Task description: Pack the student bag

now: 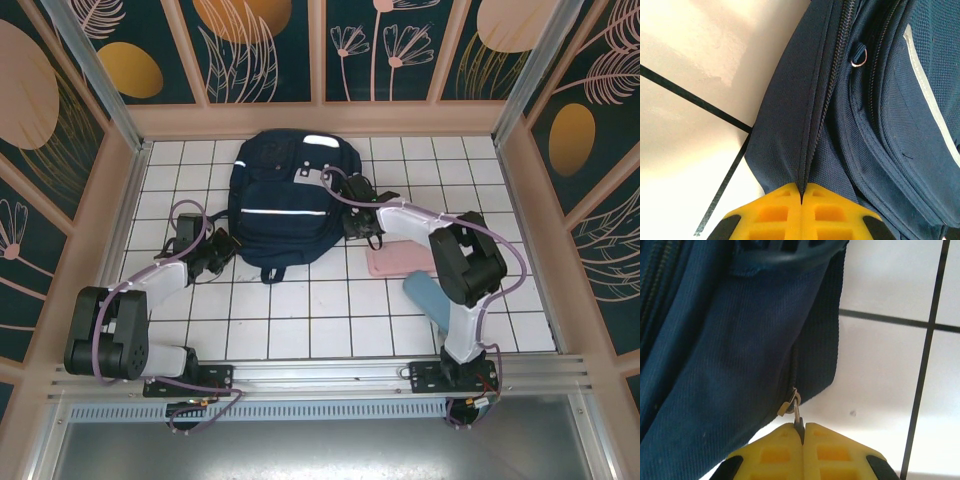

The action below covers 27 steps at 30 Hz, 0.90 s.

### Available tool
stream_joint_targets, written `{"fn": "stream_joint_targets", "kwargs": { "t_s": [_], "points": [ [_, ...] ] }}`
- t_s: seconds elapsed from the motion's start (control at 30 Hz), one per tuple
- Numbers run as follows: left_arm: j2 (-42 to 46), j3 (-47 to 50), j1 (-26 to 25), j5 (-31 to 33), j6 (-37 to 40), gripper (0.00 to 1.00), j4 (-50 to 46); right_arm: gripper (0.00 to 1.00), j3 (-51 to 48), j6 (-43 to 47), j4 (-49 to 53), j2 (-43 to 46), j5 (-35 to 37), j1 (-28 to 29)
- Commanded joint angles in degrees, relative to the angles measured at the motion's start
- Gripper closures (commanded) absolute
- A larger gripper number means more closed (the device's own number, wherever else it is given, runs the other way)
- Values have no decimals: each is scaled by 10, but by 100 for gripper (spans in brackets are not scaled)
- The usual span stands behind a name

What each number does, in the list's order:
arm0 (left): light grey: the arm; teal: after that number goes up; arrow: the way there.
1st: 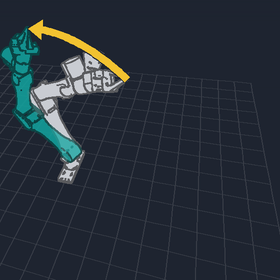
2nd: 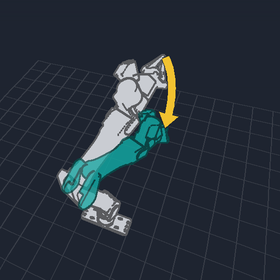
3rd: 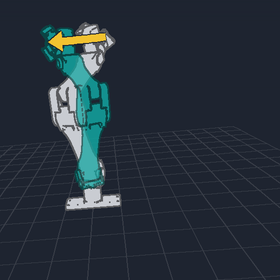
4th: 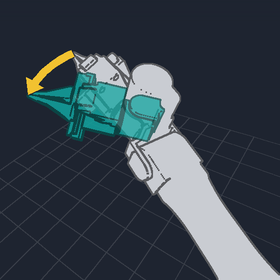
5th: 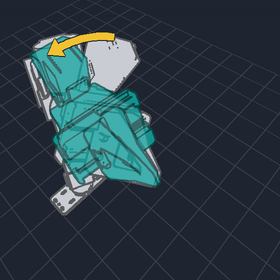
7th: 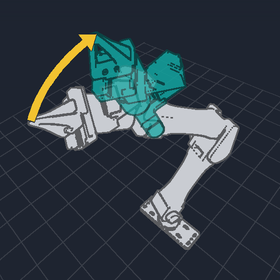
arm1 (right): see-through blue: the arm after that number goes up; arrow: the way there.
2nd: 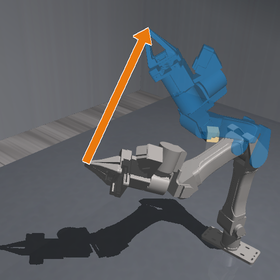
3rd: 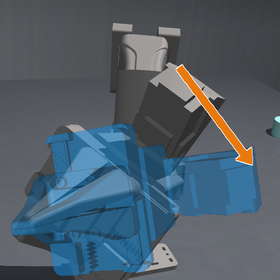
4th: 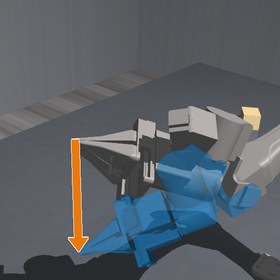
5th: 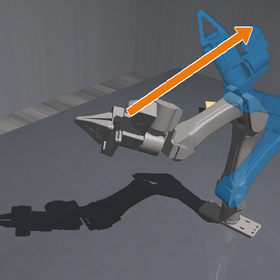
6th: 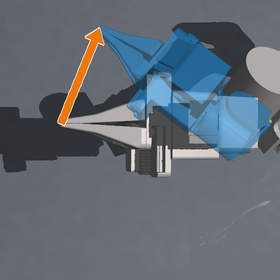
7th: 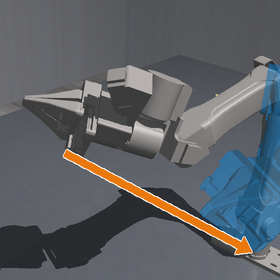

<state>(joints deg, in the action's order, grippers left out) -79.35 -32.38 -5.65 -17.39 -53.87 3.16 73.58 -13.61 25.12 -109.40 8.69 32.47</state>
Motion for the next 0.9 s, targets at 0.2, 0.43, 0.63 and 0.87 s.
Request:
{"fn": "stream_joint_targets", "kwargs": {
  "t_s": [0.2,0.43,0.63,0.87],
  "points": [
    [6,-19,39,94,36,100,-53,100,53,46,-49,-35,10,-85],
    [11,-21,41,76,44,100,-50,100,70,46,-65,-46,-27,-113],
    [22,-29,40,31,54,79,-43,67,83,8,-22,-24,-75,-113],
    [48,-63,40,1,76,39,-58,43,41,-27,-45,72,-141,-109]
  ]
}}
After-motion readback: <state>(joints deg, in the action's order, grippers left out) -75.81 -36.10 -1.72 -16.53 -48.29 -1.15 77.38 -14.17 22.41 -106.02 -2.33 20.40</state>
